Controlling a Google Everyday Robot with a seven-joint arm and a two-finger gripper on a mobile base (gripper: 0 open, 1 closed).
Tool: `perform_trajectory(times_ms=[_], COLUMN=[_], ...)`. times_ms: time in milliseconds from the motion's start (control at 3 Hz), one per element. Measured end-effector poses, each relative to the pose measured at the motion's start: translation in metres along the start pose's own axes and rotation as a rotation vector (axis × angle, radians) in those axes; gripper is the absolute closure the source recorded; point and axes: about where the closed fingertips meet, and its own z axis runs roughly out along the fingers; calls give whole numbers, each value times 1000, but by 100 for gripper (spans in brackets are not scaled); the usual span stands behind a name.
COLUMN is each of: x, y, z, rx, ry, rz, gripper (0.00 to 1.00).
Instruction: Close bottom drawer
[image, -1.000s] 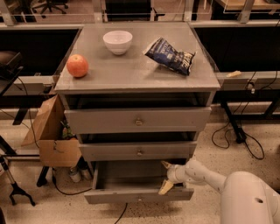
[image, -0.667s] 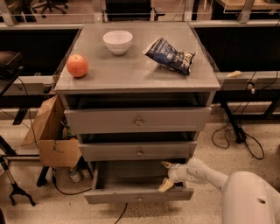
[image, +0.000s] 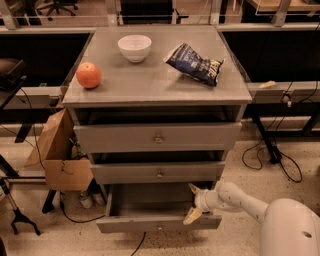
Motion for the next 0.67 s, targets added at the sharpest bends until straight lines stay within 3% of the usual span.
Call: perform_trajectory(times_ms=[667], x=[-2], y=[33], z=[-19], rx=[-79], ry=[-28], rz=[66], gripper=[0])
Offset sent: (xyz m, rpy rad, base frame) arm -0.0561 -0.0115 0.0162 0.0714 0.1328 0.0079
